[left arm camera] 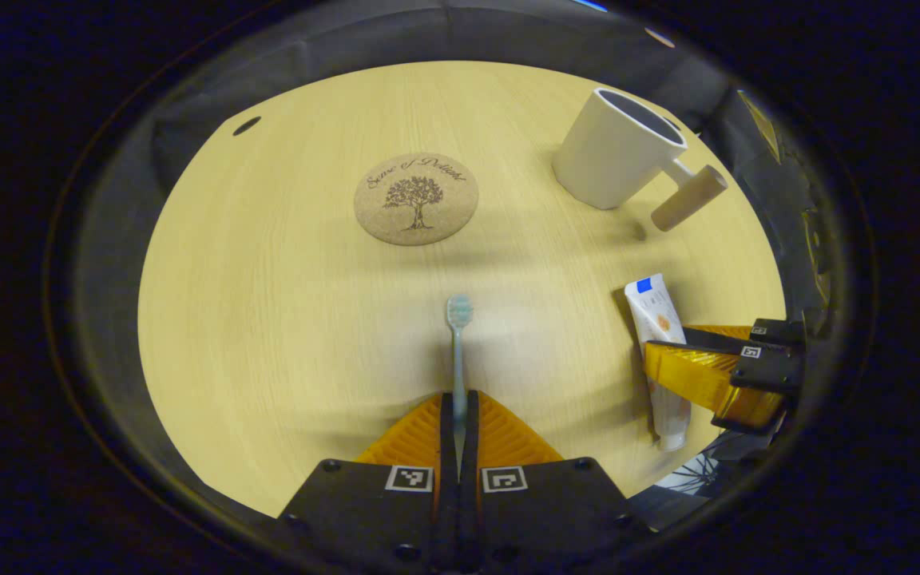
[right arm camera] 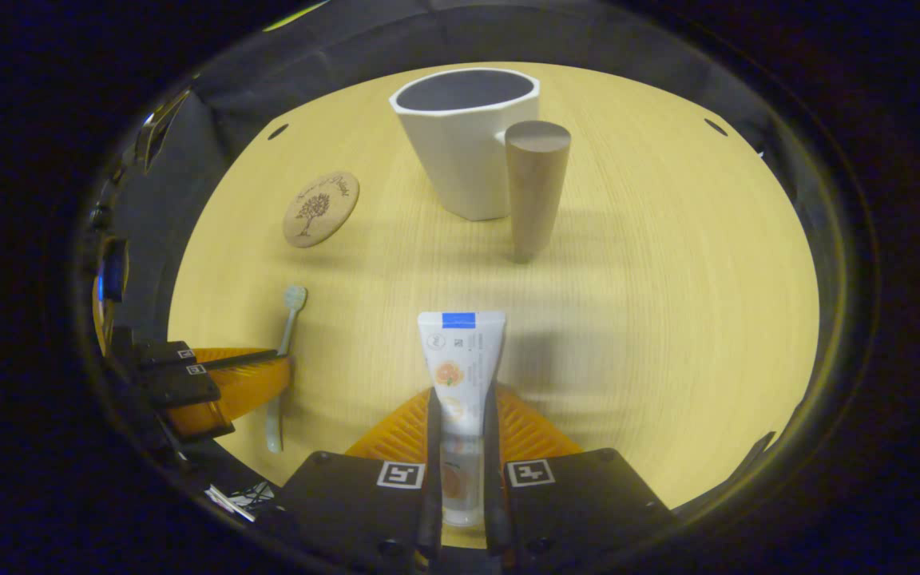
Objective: Put the toothbrush and toothpaste on the desktop into the cup, then pick up the cup and place it on the coaster on the desktop.
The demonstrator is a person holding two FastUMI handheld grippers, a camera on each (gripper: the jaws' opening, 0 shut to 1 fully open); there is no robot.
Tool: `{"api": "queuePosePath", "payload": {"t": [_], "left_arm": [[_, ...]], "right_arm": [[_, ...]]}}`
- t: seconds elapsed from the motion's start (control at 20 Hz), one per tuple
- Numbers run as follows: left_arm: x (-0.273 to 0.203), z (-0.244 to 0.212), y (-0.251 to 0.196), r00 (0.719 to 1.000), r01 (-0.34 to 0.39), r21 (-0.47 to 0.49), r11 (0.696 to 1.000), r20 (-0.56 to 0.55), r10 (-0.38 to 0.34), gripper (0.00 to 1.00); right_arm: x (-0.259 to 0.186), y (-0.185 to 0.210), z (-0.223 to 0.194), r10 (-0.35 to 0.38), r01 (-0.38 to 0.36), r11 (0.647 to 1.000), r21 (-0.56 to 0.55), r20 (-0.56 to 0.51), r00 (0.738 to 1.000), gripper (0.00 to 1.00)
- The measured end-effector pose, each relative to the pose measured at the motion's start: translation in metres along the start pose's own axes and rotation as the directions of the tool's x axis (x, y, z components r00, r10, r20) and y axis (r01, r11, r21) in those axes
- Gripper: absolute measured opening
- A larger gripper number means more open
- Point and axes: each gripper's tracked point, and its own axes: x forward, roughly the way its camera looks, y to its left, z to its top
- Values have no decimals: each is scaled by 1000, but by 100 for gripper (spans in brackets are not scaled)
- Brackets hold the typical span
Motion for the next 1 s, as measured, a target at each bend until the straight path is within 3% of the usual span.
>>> {"api": "queuePosePath", "payload": {"t": [0.15, 0.2, 0.25, 0.4, 0.45, 0.5, 1.0], "left_arm": [[-9, 3, -2, 996, 52, -54, 997, 80, -47, 8], [-10, 4, 0, 993, 56, -68, 996, 107, -48, 8], [-13, 7, 1, 989, 66, -82, 994, 140, -54, 8], [-21, 19, 13, 971, 101, -111, 989, 227, -73, 8], [-23, 22, 12, 965, 114, -120, 986, 250, -81, 8], [-25, 27, 11, 956, 132, -130, 983, 277, -92, 8], [-38, 52, 0, 892, 218, -145, 965, 431, -137, 8]], "right_arm": [[-8, -2, 9, 0, 1, 1000, -14, 90, 996, 24], [-13, -3, 11, -7, 11, 1000, -29, 124, 992, 19], [-19, -4, 14, -10, 18, 999, -45, 157, 988, 24], [-33, 1, 22, -6, 33, 994, -105, 250, 968, 24], [-37, 5, 26, 8, 28, 992, -122, 283, 959, 19], [-39, 7, 28, 16, 29, 990, -135, 316, 949, 24], [-71, 19, 59, 80, 24, 984, -174, 564, 822, 24]]}}
